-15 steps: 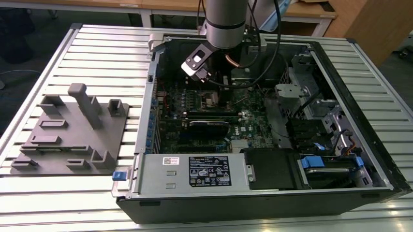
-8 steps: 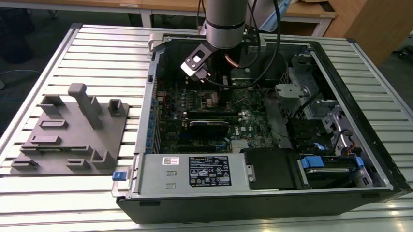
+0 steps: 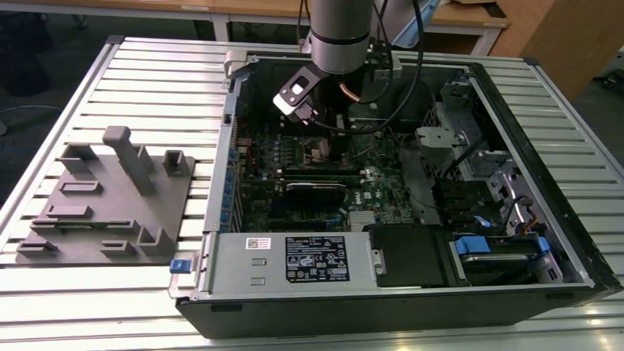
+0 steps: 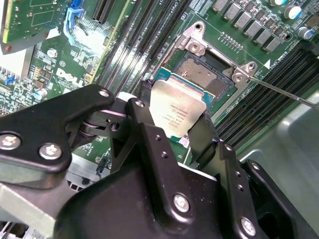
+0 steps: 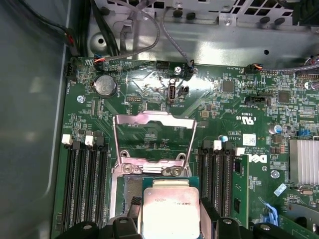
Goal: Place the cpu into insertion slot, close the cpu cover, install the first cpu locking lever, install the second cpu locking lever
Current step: 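Place the cpu into insertion slot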
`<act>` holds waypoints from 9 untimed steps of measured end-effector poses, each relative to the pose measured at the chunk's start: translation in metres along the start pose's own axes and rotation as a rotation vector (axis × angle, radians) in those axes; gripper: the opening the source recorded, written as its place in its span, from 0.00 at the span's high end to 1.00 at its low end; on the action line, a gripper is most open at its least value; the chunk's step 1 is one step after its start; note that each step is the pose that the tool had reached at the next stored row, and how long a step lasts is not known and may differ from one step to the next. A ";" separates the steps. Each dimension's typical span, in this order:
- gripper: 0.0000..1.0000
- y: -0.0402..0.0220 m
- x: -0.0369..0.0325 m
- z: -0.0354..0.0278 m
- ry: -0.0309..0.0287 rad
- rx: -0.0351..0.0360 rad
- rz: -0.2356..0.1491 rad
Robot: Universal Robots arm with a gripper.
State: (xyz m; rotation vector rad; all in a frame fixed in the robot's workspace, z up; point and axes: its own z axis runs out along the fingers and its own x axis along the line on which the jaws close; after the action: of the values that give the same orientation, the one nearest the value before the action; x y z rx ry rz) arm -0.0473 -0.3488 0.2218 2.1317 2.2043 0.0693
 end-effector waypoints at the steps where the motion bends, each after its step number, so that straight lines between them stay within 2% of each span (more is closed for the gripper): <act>1: 0.46 -0.0001 0.0005 0.0000 0.0001 0.0000 0.000; 9: 0.46 -0.0009 0.0055 0.0006 0.0003 -0.0002 0.000</act>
State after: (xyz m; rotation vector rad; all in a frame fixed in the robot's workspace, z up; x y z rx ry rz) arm -0.0483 -0.3433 0.2210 2.1317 2.2044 0.0698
